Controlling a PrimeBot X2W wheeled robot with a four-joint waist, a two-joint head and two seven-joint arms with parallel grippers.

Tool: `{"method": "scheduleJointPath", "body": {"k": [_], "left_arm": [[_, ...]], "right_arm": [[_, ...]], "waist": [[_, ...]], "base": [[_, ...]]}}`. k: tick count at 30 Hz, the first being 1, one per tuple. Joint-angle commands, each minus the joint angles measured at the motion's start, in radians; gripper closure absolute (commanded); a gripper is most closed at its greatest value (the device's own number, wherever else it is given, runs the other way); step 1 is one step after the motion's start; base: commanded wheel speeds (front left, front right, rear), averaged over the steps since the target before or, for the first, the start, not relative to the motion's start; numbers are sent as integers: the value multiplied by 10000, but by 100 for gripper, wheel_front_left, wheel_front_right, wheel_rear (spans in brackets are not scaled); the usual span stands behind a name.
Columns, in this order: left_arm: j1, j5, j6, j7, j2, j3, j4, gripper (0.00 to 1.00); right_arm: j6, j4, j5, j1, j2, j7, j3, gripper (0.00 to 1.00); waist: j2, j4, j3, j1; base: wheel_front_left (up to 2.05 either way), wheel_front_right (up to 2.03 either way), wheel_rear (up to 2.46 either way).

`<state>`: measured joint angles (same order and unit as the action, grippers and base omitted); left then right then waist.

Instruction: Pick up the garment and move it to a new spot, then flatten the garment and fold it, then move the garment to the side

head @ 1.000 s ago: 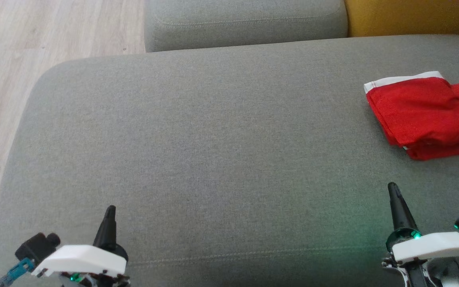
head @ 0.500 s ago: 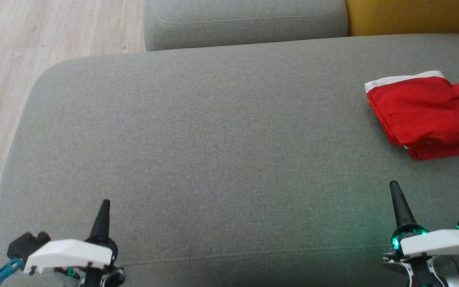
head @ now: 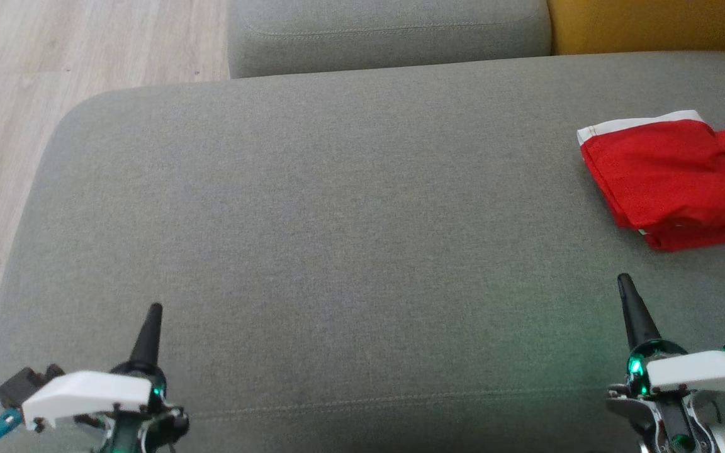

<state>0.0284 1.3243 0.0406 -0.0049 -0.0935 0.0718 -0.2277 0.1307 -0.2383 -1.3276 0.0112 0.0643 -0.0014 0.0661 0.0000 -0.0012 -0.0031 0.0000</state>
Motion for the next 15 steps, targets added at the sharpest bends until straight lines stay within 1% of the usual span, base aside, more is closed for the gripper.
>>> {"method": "scheduleJointPath", "body": {"k": [1, 15], "left_arm": [[-706, 290, 134, 81, -57, -464, 273, 100], [-1097, 2116, 606, 515, 24, -1017, 5, 100]], "right_arm": [[1, 252, -309, 502, 171, 86, -105, 100], [0, 65, -2074, 776, 174, 523, -15, 100]], "waist": [[0, 1, 3, 0], [0, 8, 36, 0]], "base": [[0, 0, 0], [0, 0, 0]]}}
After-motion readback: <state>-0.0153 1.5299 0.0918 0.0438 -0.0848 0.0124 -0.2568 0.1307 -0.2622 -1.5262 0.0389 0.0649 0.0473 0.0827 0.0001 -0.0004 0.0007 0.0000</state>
